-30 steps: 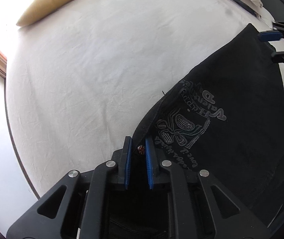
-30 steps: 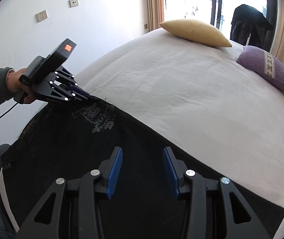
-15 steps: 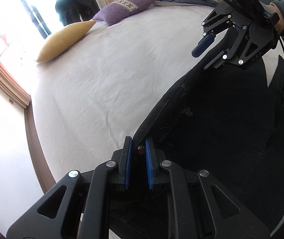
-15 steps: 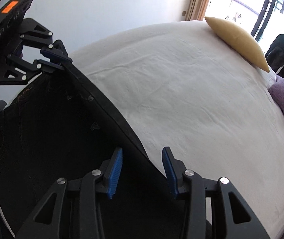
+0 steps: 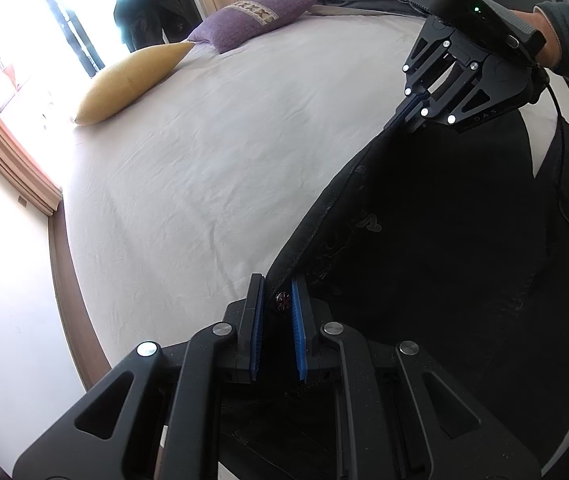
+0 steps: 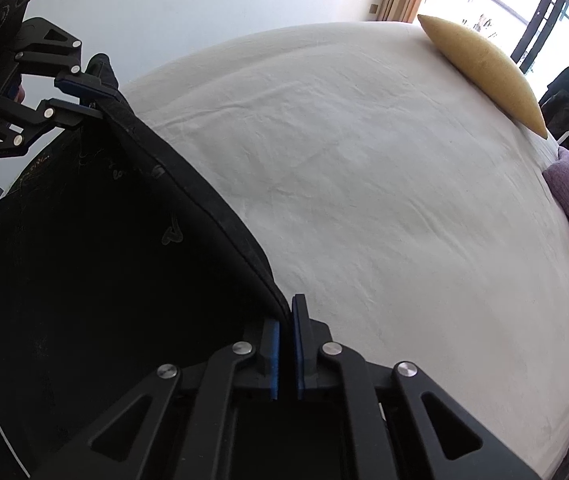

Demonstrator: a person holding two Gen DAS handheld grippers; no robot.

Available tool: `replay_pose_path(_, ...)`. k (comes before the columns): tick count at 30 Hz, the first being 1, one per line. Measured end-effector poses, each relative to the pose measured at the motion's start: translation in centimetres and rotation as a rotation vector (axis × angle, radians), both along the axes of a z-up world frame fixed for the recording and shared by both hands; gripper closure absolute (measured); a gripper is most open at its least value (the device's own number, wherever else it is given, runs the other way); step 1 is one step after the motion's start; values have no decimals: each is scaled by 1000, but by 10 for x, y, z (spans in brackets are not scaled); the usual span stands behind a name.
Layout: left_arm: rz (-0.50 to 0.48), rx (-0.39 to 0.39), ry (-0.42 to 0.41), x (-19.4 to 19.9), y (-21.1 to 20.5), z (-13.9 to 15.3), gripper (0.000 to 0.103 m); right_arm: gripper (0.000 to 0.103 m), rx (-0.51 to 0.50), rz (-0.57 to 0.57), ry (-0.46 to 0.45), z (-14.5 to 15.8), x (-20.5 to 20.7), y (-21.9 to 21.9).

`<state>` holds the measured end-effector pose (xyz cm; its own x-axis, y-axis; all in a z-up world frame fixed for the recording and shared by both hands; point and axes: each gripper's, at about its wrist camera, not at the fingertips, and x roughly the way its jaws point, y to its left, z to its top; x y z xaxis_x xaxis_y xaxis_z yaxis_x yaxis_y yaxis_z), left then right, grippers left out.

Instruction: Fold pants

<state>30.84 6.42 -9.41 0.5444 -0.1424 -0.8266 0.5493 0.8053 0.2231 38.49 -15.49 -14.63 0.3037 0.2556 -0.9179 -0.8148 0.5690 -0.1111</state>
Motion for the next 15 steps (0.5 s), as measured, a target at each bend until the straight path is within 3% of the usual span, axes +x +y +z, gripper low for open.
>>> replay_pose_path(7, 12, -11, -18, -16, -3, 15, 92, 100, 4, -23, -59, 14, -28, 7)
replay_pose_path(15, 4, -43, -23, -62, -9, 32, 92, 100, 94, -79, -77, 27, -71, 12)
